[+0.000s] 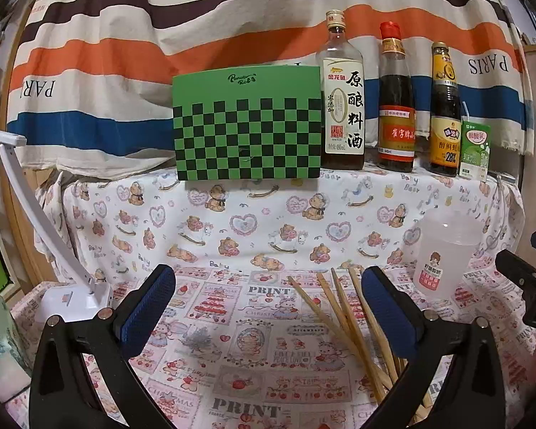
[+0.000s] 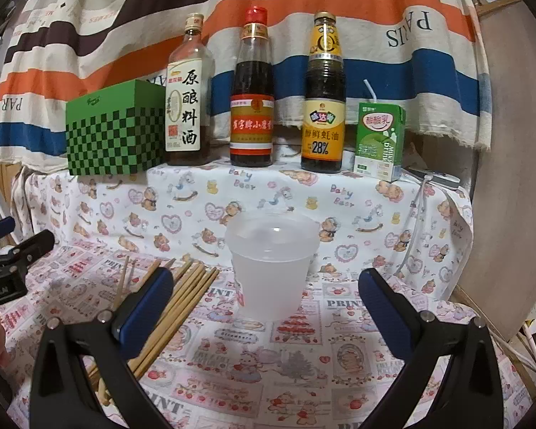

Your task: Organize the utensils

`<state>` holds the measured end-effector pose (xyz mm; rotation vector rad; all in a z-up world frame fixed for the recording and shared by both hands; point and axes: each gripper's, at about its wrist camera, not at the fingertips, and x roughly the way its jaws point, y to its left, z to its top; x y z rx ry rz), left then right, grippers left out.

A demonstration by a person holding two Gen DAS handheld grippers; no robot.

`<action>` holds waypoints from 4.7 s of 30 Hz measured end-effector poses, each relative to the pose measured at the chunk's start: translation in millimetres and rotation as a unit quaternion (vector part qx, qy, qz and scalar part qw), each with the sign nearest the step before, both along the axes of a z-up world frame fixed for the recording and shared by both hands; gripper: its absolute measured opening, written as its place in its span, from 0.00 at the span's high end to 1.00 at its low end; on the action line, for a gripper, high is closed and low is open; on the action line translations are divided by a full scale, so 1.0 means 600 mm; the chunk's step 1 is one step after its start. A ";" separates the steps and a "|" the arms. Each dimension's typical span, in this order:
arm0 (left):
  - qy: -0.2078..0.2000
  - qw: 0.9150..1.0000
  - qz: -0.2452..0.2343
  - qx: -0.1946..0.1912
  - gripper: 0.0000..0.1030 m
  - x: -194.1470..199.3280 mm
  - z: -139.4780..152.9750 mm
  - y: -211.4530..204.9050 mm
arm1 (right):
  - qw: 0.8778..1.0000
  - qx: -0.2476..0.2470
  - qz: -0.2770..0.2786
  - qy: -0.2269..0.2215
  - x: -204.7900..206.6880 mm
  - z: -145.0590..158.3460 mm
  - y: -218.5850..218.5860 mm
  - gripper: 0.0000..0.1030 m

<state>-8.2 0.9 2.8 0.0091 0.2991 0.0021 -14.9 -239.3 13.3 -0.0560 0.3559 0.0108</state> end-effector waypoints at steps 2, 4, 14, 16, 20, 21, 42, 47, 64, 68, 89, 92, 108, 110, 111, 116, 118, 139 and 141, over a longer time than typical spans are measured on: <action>0.000 1.000 0.006 -0.002 0.00 0.000 0.000 0.002 | 1.000 0.002 -0.001 0.000 0.000 0.001 -0.002 0.00; -0.001 0.999 0.037 -0.003 0.00 0.001 0.000 0.005 | 1.000 0.003 -0.003 0.001 0.002 0.001 -0.003 0.00; -0.001 1.000 0.025 -0.004 0.00 -0.002 -0.001 0.004 | 1.000 0.011 -0.009 -0.004 -0.002 0.003 -0.006 0.00; 0.001 1.000 0.023 -0.005 0.00 -0.001 -0.001 0.004 | 1.000 0.011 -0.010 -0.003 -0.002 0.003 -0.006 0.00; 0.002 1.000 0.015 -0.008 0.00 0.001 -0.001 0.003 | 1.000 0.008 -0.006 -0.003 -0.001 0.003 -0.005 0.00; 0.002 1.000 0.012 -0.007 0.00 0.001 -0.001 0.003 | 1.000 0.007 -0.007 -0.003 -0.001 0.003 -0.004 0.00; -0.020 0.997 0.081 -0.005 0.03 0.000 0.006 0.033 | 0.968 0.181 0.035 0.172 0.037 0.099 0.034 0.64; -0.007 0.996 0.081 -0.025 0.08 0.008 0.006 0.051 | 0.921 0.196 0.014 0.335 0.097 -0.008 0.073 0.81; -0.010 0.998 0.062 0.002 0.17 0.003 0.006 0.031 | 0.931 0.122 0.060 0.339 0.104 -0.090 0.140 0.89; -0.002 0.998 0.055 -0.011 0.17 0.005 0.005 0.033 | 0.938 0.080 0.047 0.335 0.100 -0.097 0.152 0.86; 0.034 0.998 0.048 -0.025 0.16 0.017 -0.008 0.035 | 0.932 0.080 0.065 0.346 0.102 -0.084 0.116 0.72; 0.033 0.998 0.051 -0.030 0.16 0.016 -0.007 0.039 | 0.933 0.078 0.054 0.346 0.100 -0.088 0.115 0.74; 0.058 0.998 0.001 -0.017 0.16 0.025 -0.013 0.020 | 0.942 0.012 0.062 0.329 0.100 -0.093 0.140 0.92; 0.081 0.996 -0.009 -0.032 0.18 0.038 -0.018 0.026 | 0.946 0.045 0.074 0.313 0.097 -0.073 0.128 0.92; 0.092 0.995 -0.009 -0.044 0.20 0.042 -0.021 0.032 | 0.951 0.054 0.075 0.293 0.093 -0.059 0.123 0.93; 0.129 0.987 -0.061 -0.077 0.38 0.047 -0.031 0.024 | 0.970 0.100 0.084 0.203 0.074 -0.001 0.092 0.93; 0.152 0.980 -0.102 -0.073 0.45 0.046 -0.035 0.001 | 0.972 0.116 0.082 0.189 0.072 0.006 0.081 0.93; 0.253 0.950 -0.169 -0.071 0.92 0.053 -0.077 -0.062 | 0.984 0.160 0.037 0.069 0.043 0.057 0.020 0.94; 0.217 0.962 -0.154 -0.059 0.93 0.043 -0.061 -0.055 | 0.981 0.181 0.039 0.056 0.038 0.068 0.005 0.94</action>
